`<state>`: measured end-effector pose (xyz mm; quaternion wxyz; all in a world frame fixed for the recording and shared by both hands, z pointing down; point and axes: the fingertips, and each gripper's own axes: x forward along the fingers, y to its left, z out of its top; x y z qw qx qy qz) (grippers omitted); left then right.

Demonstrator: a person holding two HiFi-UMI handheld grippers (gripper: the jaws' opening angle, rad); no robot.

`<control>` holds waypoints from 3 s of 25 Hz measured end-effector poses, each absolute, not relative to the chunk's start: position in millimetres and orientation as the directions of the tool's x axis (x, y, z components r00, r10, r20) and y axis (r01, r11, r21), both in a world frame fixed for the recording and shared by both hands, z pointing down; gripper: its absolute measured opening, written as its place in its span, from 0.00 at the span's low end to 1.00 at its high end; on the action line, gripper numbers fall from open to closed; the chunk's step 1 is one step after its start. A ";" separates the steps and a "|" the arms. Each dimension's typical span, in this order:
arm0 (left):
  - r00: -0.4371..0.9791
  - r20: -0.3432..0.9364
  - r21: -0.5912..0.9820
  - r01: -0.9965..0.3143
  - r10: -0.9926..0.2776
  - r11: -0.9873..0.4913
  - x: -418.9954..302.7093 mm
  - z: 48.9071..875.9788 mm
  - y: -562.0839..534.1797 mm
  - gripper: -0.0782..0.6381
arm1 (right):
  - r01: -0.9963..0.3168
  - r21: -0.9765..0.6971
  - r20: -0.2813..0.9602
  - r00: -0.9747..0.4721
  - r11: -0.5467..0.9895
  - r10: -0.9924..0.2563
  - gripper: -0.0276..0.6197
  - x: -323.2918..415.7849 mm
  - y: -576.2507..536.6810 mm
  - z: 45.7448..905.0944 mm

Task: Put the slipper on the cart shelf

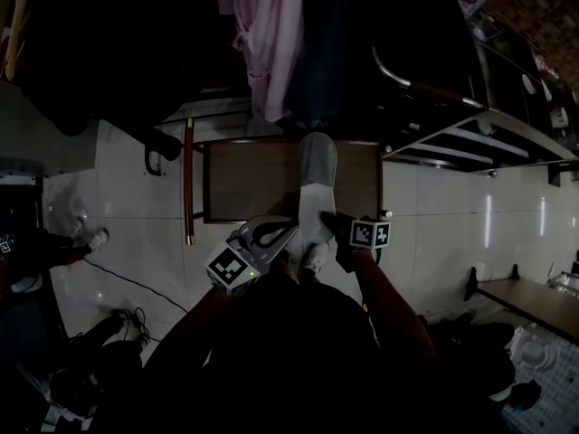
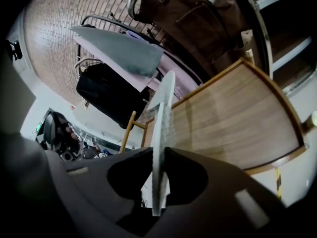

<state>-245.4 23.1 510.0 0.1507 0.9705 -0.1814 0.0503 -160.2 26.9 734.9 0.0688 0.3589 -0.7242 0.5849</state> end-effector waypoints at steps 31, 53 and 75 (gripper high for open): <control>0.909 0.007 0.140 -0.413 -0.416 -0.900 -224.2 392.4 -11.8 0.12 | -0.723 -0.233 -0.061 -0.657 0.650 -0.752 0.14 -134.2 -22.6 376.2; 0.926 0.054 0.089 -0.377 -0.373 -0.922 -212.0 404.2 -9.2 0.12 | -0.763 -0.225 -0.054 -0.611 0.606 -0.790 0.14 -123.2 -19.4 381.1; 0.998 0.060 0.121 -0.023 -0.016 -0.992 -84.1 431.6 13.2 0.12 | -0.926 -0.269 0.043 -0.285 0.264 -0.958 0.14 -0.2 36.1 414.9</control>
